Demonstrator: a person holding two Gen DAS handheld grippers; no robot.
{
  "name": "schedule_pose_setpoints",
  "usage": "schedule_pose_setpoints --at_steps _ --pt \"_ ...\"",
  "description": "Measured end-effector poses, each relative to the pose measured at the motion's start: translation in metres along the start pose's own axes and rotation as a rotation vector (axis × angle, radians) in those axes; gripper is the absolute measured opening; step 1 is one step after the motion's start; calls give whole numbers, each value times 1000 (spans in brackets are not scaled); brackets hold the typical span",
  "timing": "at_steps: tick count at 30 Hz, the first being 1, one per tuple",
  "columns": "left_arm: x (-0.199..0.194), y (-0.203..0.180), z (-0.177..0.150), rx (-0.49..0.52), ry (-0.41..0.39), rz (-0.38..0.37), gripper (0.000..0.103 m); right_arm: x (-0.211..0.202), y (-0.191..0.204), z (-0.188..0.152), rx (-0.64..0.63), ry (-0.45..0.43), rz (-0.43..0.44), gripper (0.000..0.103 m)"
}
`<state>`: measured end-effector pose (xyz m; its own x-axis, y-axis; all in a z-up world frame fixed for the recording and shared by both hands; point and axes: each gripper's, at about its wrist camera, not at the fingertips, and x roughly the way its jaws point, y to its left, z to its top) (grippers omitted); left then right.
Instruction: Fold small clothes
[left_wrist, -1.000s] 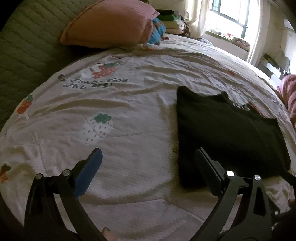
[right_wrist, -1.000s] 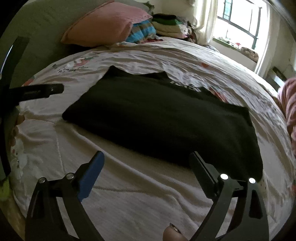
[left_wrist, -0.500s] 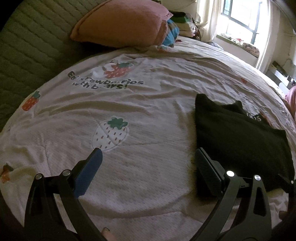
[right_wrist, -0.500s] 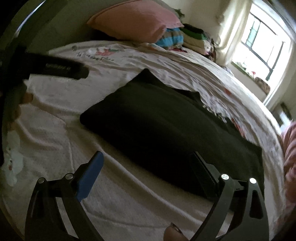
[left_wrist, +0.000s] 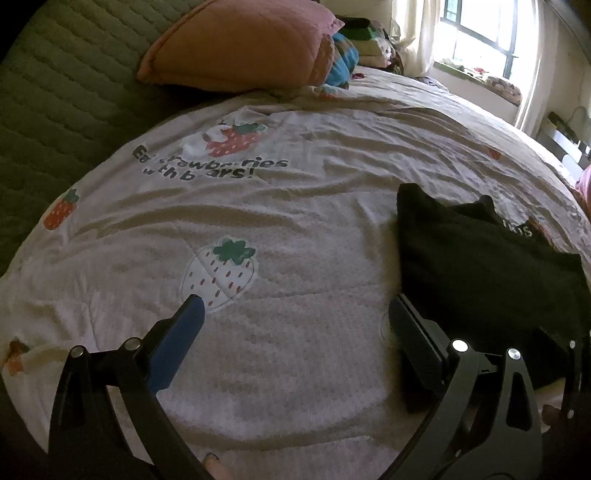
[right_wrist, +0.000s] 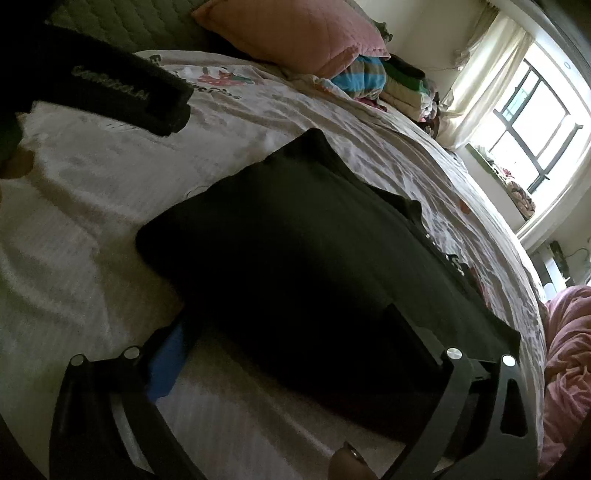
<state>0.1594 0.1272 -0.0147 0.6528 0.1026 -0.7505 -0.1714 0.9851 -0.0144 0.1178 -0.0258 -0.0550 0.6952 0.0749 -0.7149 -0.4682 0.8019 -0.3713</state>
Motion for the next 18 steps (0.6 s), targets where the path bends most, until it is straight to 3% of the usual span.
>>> schedule_pose_setpoints --at_steps 8,11,12,16,18 --pt "15 -11 9 45 7 28 93 19 -3 13 9 -20 -38 97" --pt "22 -17 12 59 15 43 93 19 -6 14 20 -50 -62 93" --pt "25 -18 13 60 22 44 93 16 -7 14 23 -64 -61 79" --pt "33 -25 18 66 54 37 93 1 -13 13 42 -135 -46 52" --pt "32 -28 22 52 58 8 93 -7 -17 12 60 -170 -33 32"
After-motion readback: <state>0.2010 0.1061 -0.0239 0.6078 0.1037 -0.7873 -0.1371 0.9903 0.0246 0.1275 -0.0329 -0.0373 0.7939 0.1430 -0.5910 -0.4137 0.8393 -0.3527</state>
